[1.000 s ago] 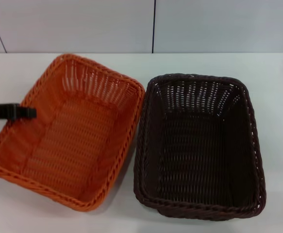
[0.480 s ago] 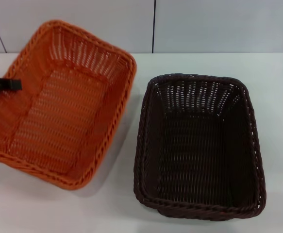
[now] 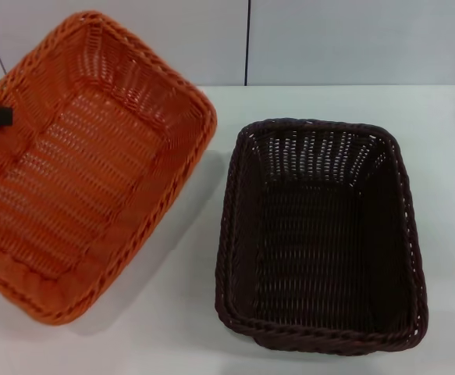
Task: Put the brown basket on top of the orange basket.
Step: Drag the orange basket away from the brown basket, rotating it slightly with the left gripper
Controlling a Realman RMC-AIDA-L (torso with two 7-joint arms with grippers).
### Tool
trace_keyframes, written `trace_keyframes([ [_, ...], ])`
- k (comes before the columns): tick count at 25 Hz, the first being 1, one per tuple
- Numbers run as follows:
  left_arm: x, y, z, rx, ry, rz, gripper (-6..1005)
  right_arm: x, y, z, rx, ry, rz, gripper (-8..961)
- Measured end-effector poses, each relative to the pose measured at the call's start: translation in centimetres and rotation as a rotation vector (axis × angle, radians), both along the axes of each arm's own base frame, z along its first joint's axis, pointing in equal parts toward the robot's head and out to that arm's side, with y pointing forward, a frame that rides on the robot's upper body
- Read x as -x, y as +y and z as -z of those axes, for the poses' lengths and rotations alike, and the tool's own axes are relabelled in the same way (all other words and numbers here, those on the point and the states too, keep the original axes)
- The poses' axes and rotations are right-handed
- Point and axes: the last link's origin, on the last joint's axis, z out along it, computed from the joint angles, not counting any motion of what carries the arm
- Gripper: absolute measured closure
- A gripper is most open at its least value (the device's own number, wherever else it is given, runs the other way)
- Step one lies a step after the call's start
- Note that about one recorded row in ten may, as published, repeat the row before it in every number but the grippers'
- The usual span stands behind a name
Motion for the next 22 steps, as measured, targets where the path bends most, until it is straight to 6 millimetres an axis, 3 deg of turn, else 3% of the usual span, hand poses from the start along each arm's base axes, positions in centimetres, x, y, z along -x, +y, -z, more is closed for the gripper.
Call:
trace_keyframes([
  [9,-0.3,-0.1,-0.1,0.118,0.151,0.131,834,0.1,0.1,0.3,0.011,0.004,-0.002,368],
  [12,-0.3,0.1,0.9,0.224,0.28,0.181,834,0.1,0.0,0.5,0.017,0.007,-0.001,368],
  [17,-1.0,0.6,2.8,0.291,0.291,0.231,835,0.1,0.0,0.7,0.022,0.009,0.002,368],
  [18,-1.6,1.3,4.1,0.315,0.303,0.252,835,0.1,0.0,0.7,0.022,0.008,0.003,368],
  [22,-2.7,2.5,5.7,0.308,0.324,0.285,835,-0.2,-0.2,0.4,0.01,0.009,0.007,368],
])
